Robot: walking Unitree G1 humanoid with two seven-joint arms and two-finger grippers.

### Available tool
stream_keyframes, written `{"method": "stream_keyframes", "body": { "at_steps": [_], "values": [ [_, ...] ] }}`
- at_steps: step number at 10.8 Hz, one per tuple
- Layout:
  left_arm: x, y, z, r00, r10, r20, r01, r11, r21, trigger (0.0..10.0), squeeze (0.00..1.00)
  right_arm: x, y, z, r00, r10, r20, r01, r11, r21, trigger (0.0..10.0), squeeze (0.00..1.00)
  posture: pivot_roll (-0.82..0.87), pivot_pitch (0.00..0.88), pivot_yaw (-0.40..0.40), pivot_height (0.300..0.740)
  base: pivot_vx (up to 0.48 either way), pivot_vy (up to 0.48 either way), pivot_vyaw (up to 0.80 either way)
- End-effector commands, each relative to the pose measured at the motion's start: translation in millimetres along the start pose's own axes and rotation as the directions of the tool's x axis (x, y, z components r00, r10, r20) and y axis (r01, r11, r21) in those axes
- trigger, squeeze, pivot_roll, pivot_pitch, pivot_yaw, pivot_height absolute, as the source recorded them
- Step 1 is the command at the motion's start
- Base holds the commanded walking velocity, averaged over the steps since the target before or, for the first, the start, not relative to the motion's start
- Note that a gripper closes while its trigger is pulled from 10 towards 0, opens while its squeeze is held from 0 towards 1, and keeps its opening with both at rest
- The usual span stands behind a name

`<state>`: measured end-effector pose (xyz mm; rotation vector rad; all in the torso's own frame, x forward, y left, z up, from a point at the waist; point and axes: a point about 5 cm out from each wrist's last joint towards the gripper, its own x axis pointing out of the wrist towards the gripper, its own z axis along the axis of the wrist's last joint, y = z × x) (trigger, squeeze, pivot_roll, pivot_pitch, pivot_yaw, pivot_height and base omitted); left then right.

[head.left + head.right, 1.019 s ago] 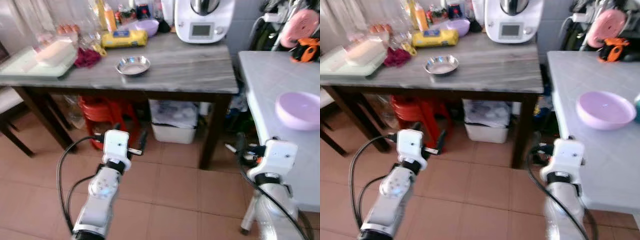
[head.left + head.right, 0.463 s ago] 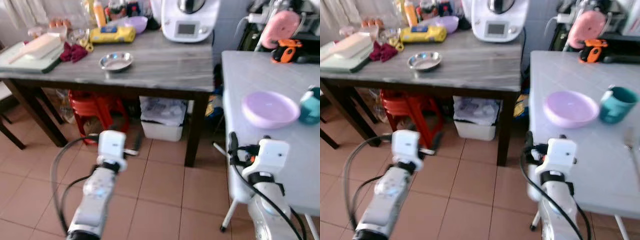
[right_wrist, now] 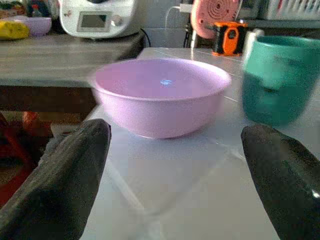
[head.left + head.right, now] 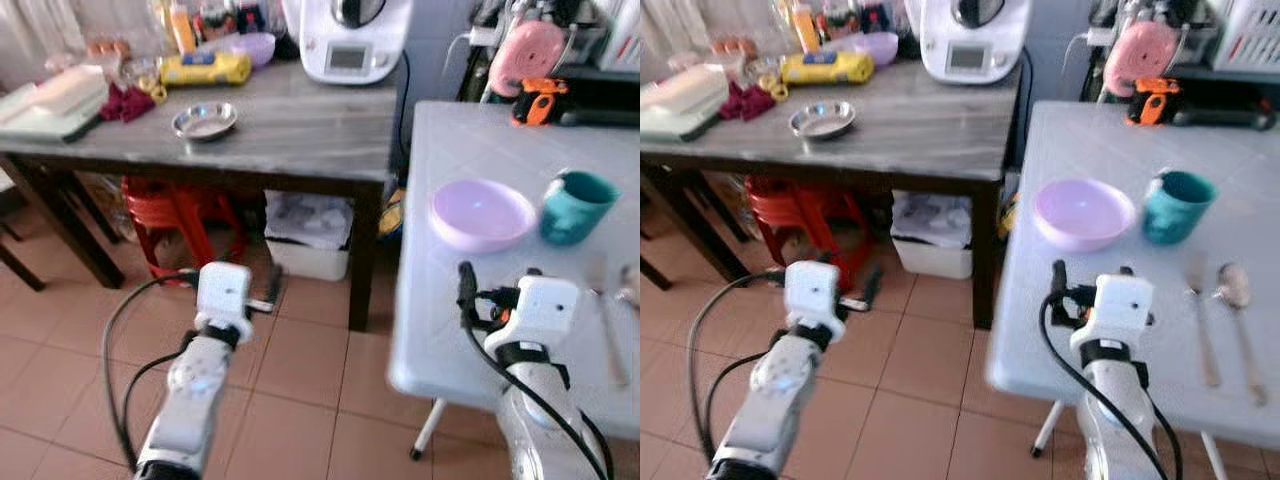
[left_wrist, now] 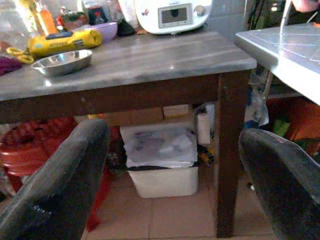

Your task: Setting the table

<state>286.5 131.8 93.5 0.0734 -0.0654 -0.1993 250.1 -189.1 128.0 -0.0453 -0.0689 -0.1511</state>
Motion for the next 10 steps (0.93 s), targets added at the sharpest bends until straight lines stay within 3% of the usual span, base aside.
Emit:
{"method": "stream_keyframes", "body": {
  "at_steps": [1, 7, 10],
  "values": [
    [0.7, -6.5, 0.0, 1.000, -0.028, -0.002, 0.028, 1.000, 0.003, 10.0, 0.00, 0.1, -4.3, -1.0, 1.000, -0.010, -0.006, 0.010, 1.000, -0.013, 10.0, 0.00, -0.19, 0.055, 0.067, 0.740, 0.000, -0.266, 0.00],
    [2.2, -7.4, 0.8, 0.999, -0.037, -0.006, 0.037, 0.999, -0.013, 10.0, 0.00, 7.2, -2.6, 0.7, 1.000, 0.025, -0.001, -0.025, 0.998, -0.050, 10.0, 0.00, -0.19, 0.068, 0.083, 0.740, 0.000, -0.044, 0.00],
    [3.4, -10.6, 3.6, 0.998, -0.059, 0.005, 0.059, 0.998, -0.030, 10.0, 0.00, 16.0, 0.3, 5.5, 0.996, 0.082, 0.019, -0.079, 0.988, -0.134, 10.0, 0.00, -0.18, 0.073, 0.085, 0.740, 0.000, 0.000, 0.00]
  ]
}}
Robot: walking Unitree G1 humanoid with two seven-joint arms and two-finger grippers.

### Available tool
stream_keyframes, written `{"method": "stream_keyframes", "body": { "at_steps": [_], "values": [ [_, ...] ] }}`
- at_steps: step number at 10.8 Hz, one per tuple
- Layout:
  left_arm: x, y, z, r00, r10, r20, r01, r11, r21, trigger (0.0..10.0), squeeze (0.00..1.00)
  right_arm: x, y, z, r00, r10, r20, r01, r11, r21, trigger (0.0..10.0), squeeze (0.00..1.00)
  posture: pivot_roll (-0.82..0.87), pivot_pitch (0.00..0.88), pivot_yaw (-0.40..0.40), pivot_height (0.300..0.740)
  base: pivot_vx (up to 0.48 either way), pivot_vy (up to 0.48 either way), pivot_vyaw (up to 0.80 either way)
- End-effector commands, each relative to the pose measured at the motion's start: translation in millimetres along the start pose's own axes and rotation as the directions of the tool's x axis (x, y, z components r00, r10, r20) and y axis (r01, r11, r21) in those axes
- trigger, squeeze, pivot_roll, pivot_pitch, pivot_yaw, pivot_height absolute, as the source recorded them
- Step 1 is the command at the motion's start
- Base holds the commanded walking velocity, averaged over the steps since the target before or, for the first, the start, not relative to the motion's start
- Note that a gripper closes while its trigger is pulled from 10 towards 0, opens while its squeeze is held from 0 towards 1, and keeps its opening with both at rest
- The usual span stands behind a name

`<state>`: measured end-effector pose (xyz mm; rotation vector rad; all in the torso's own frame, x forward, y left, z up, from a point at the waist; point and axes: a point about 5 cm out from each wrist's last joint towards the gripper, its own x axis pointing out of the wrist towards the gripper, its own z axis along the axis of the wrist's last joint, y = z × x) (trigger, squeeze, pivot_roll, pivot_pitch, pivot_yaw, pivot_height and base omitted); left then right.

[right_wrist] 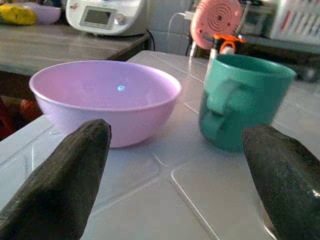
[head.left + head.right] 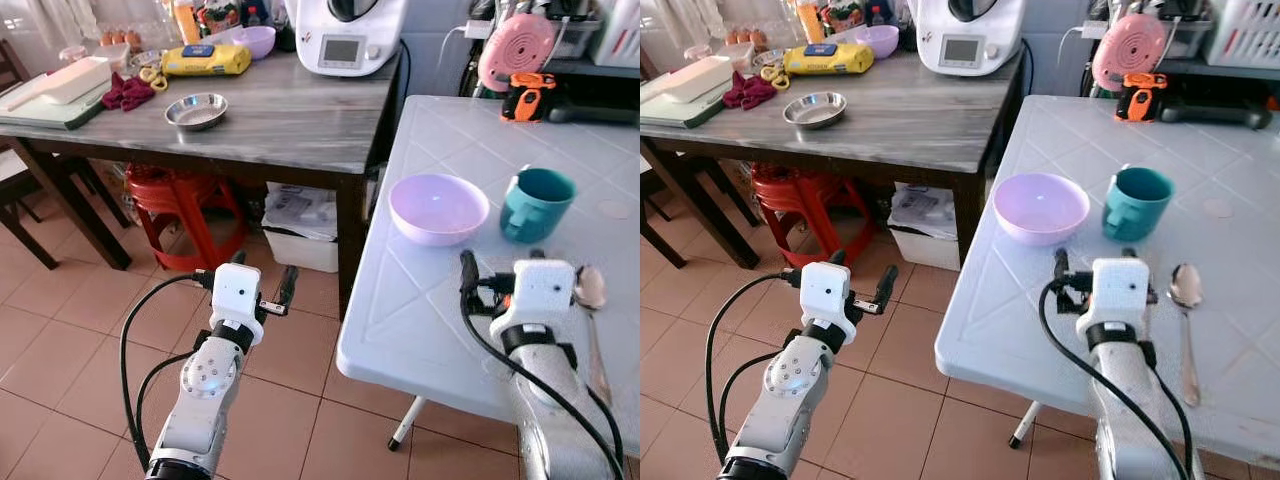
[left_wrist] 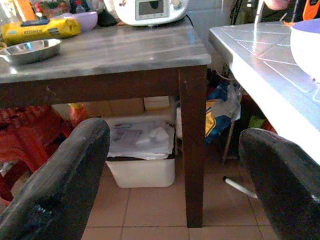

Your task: Setting the table

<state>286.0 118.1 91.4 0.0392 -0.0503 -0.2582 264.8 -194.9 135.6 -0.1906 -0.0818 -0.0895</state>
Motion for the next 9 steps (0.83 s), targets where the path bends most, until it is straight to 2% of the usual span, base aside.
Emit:
{"method": "stream_keyframes", "body": {
  "at_steps": [1, 4, 6, 8, 9],
  "values": [
    [1.0, 2.8, 5.0, 1.000, -0.004, 0.013, 0.003, 1.000, 0.009, 10.0, 0.00, 1.1, 5.0, 0.9, 1.000, 0.026, 0.006, -0.026, 1.000, -0.009, 10.0, 0.00, -0.18, 0.072, 0.085, 0.740, 0.000, 0.000, 0.00],
    [4.2, -3.4, 10.4, 0.999, -0.030, 0.010, 0.030, 0.999, -0.020, 10.0, 0.00, 18.1, 8.6, 14.5, 0.986, 0.156, 0.055, -0.147, 0.978, -0.151, 10.0, 0.00, -0.18, 0.077, 0.082, 0.740, 0.000, 0.000, 0.00],
    [5.3, -3.9, 12.9, 0.999, -0.043, 0.017, 0.044, 0.999, -0.024, 10.0, 0.00, 18.3, 4.7, 14.3, 0.990, 0.127, 0.064, -0.117, 0.983, -0.141, 10.0, 0.00, -0.17, 0.077, 0.082, 0.740, 0.000, 0.000, 0.00],
    [0.7, 1.7, 11.3, 0.999, -0.033, 0.016, 0.033, 0.999, -0.033, 10.0, 0.00, 7.0, 5.4, 14.0, 0.994, 0.055, 0.092, -0.047, 0.994, -0.097, 10.0, 0.00, -0.17, 0.072, 0.084, 0.740, 0.000, 0.000, 0.00],
    [0.5, 2.5, 10.5, 0.999, -0.033, 0.009, 0.034, 0.999, -0.032, 10.0, 0.00, 4.3, 8.3, 12.0, 0.994, 0.063, 0.086, -0.055, 0.994, -0.100, 10.0, 0.00, -0.17, 0.072, 0.084, 0.740, 0.000, 0.000, 0.00]
  ]
}}
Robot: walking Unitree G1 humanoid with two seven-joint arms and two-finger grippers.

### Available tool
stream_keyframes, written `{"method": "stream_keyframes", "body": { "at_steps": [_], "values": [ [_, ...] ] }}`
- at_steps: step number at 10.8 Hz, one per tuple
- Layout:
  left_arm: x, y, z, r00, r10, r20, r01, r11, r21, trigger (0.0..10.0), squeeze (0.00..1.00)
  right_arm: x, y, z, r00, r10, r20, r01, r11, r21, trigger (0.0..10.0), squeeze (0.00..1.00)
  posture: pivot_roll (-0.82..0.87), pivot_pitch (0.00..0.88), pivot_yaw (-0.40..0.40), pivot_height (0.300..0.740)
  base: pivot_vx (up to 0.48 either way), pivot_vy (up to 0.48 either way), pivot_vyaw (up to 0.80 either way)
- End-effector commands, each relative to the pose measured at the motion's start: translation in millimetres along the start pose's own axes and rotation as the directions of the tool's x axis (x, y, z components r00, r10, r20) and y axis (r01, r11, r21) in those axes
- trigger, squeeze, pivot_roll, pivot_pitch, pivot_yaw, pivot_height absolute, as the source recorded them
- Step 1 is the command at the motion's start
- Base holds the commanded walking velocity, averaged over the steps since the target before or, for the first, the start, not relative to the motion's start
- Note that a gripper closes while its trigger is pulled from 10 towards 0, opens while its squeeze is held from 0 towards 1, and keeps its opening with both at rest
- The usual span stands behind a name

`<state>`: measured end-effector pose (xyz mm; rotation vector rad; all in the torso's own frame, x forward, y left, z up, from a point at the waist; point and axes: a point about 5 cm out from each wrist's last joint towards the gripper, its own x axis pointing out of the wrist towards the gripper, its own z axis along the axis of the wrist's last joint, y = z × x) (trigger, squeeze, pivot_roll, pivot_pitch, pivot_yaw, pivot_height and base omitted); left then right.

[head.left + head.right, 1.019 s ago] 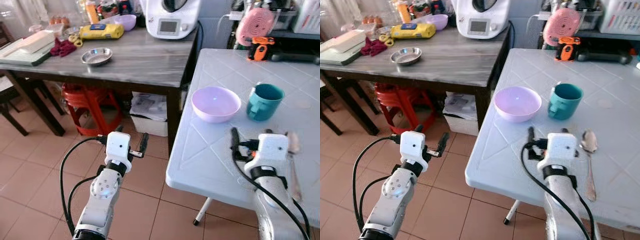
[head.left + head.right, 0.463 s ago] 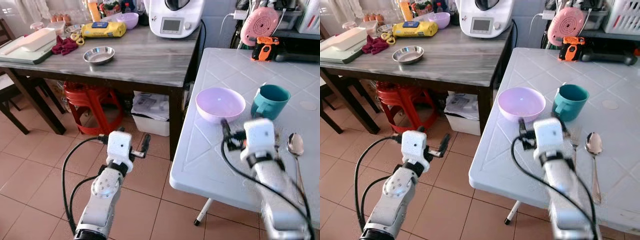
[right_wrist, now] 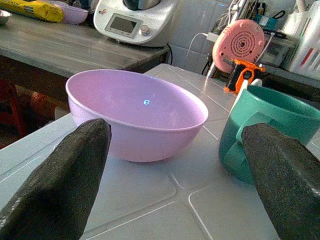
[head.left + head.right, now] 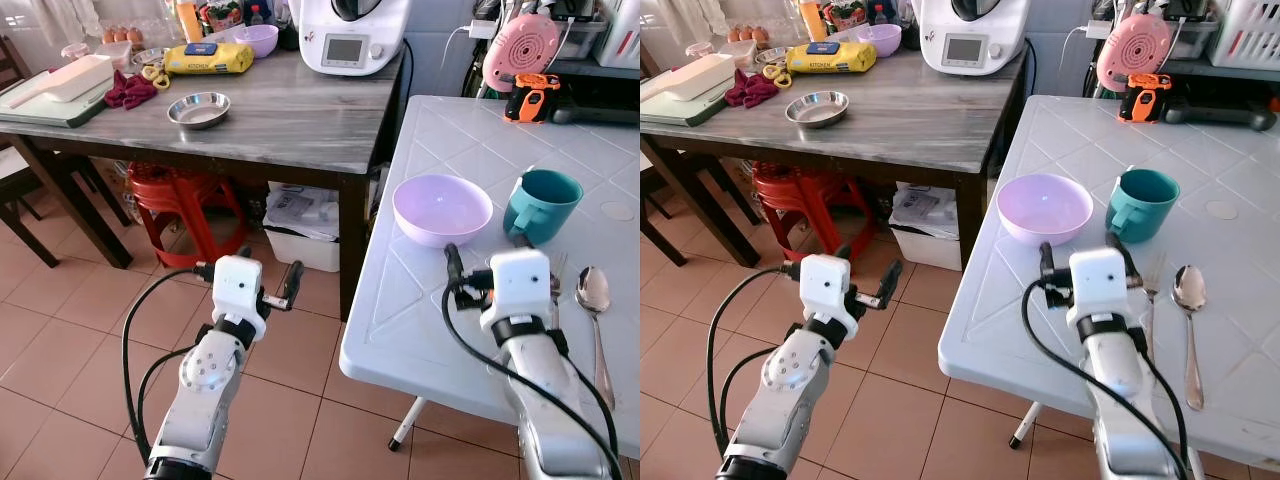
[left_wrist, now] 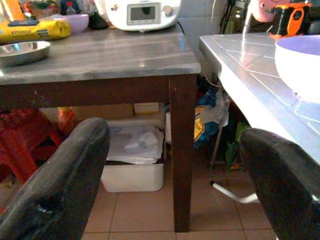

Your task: Setting the table

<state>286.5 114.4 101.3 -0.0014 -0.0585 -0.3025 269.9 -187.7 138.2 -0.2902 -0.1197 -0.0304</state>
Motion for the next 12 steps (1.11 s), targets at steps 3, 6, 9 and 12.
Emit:
{"method": "stream_keyframes", "body": {
  "at_steps": [3, 6, 9, 12],
  "values": [
    [2.1, 0.0, 1.7, 1.000, -0.012, -0.004, 0.012, 1.000, 0.003, 10.0, 0.00, 6.6, -2.6, 8.8, 0.998, 0.059, 0.030, -0.057, 0.997, -0.059, 10.0, 0.00, -0.19, 0.073, 0.091, 0.740, 0.000, 0.000, 0.00],
    [-0.1, -0.7, 0.9, 1.000, -0.018, -0.016, 0.018, 1.000, 0.002, 10.0, 0.00, 42.6, -11.2, 24.0, 0.975, 0.222, 0.020, -0.216, 0.965, -0.148, 10.0, 0.00, -0.18, 0.095, 0.096, 0.740, 0.000, 0.000, 0.00],
    [-4.7, 0.4, -0.5, 1.000, -0.004, -0.027, 0.004, 1.000, 0.005, 10.0, 0.00, 55.4, -2.7, 20.9, 0.920, 0.385, -0.073, -0.392, 0.903, -0.175, 10.0, 0.00, -0.15, 0.104, 0.081, 0.740, 0.000, 0.000, 0.00],
    [-14.6, -14.3, 6.6, 0.975, -0.217, 0.044, 0.221, 0.965, -0.143, 10.0, 0.00, 65.5, -2.9, 23.6, 0.852, 0.506, -0.131, -0.522, 0.810, -0.266, 10.0, 0.00, -0.15, 0.106, 0.072, 0.740, 0.000, 0.000, 0.00]
  ]
}}
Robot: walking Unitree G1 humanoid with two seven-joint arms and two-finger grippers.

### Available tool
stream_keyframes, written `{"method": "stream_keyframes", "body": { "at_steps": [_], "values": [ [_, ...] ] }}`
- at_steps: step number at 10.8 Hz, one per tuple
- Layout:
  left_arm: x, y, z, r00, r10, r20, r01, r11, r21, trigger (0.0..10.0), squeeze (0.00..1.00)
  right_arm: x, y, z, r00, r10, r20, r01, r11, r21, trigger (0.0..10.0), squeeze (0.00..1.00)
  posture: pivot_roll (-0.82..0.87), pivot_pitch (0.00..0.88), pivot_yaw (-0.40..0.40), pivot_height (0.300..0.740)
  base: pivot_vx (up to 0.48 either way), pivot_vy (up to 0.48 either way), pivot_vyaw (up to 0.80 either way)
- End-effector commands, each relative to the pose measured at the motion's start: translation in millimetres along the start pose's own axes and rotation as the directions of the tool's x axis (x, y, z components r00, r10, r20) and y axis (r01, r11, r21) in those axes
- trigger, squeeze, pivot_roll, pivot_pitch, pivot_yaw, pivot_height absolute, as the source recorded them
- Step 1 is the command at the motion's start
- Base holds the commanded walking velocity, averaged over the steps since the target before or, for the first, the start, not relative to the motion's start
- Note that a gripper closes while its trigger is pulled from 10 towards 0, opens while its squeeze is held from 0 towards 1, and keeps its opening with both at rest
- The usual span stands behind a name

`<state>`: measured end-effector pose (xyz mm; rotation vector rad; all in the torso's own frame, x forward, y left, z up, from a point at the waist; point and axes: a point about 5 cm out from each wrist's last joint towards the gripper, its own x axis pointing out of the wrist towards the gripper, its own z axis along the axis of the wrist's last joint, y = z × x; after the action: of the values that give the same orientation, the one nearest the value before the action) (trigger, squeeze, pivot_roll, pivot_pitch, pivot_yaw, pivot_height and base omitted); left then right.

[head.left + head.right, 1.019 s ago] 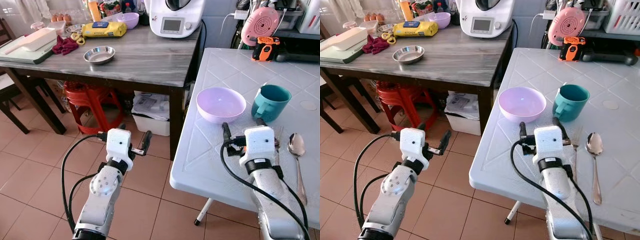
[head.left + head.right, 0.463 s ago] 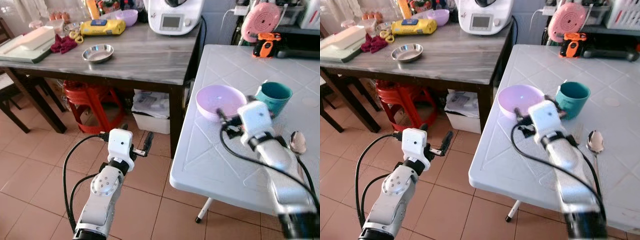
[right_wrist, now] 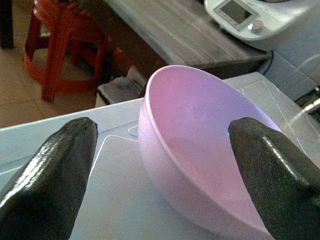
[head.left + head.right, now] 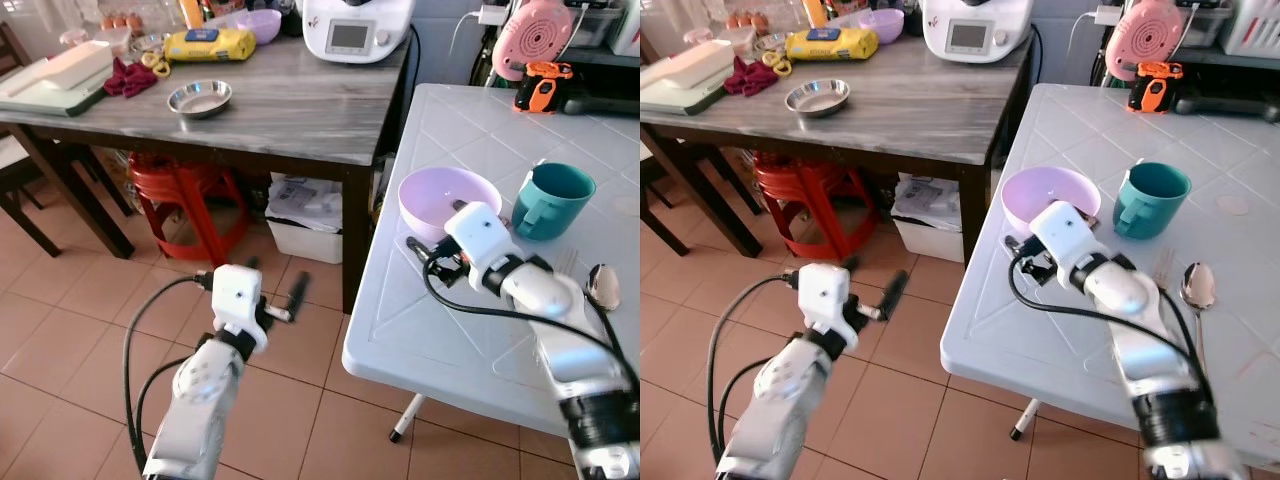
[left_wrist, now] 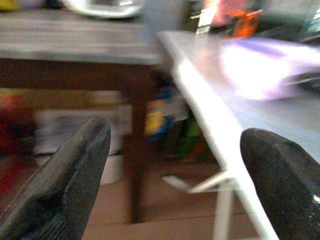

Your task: Setting the table

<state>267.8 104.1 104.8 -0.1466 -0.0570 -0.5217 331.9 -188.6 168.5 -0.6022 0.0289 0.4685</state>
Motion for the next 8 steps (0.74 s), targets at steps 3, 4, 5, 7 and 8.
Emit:
{"method": "stream_keyframes", "body": {
  "at_steps": [3, 4, 5, 7, 8],
  "values": [
    [-3.0, -13.2, -0.7, 0.980, -0.196, -0.022, 0.194, 0.979, -0.068, 10.0, 0.00, 2.8, -3.9, 6.0, 0.999, 0.039, 0.005, -0.039, 0.998, -0.045, 10.0, 0.00, -0.16, 0.104, 0.066, 0.740, 0.000, 0.000, 0.00],
    [-2.9, -12.4, -1.3, 0.978, -0.206, -0.027, 0.204, 0.977, -0.063, 10.0, 0.00, 3.0, -3.6, 4.5, 0.999, 0.049, -0.009, -0.050, 0.998, -0.050, 10.0, 0.00, -0.17, 0.106, 0.067, 0.740, 0.000, 0.000, 0.00],
    [-3.6, -11.4, -0.7, 0.972, -0.231, -0.032, 0.229, 0.971, -0.069, 10.0, 0.00, 4.6, -2.7, -1.6, 0.995, 0.085, -0.054, -0.087, 0.995, -0.047, 10.0, 0.00, -0.17, 0.106, 0.068, 0.740, 0.000, 0.000, 0.00],
    [-3.2, -12.0, 0.3, 0.964, -0.264, -0.034, 0.263, 0.964, -0.046, 10.0, 0.00, 7.5, -8.8, -7.0, 0.990, 0.087, -0.112, -0.095, 0.993, -0.067, 10.0, 0.00, -0.18, 0.108, 0.072, 0.740, 0.000, 0.000, 0.00],
    [-2.3, -12.6, 0.7, 0.960, -0.276, -0.036, 0.275, 0.961, -0.039, 10.0, 0.00, 7.6, -13.6, -9.7, 0.988, 0.082, -0.131, -0.091, 0.993, -0.071, 10.0, 0.00, -0.18, 0.109, 0.070, 0.740, 0.000, 0.000, 0.00]
  ]
}}
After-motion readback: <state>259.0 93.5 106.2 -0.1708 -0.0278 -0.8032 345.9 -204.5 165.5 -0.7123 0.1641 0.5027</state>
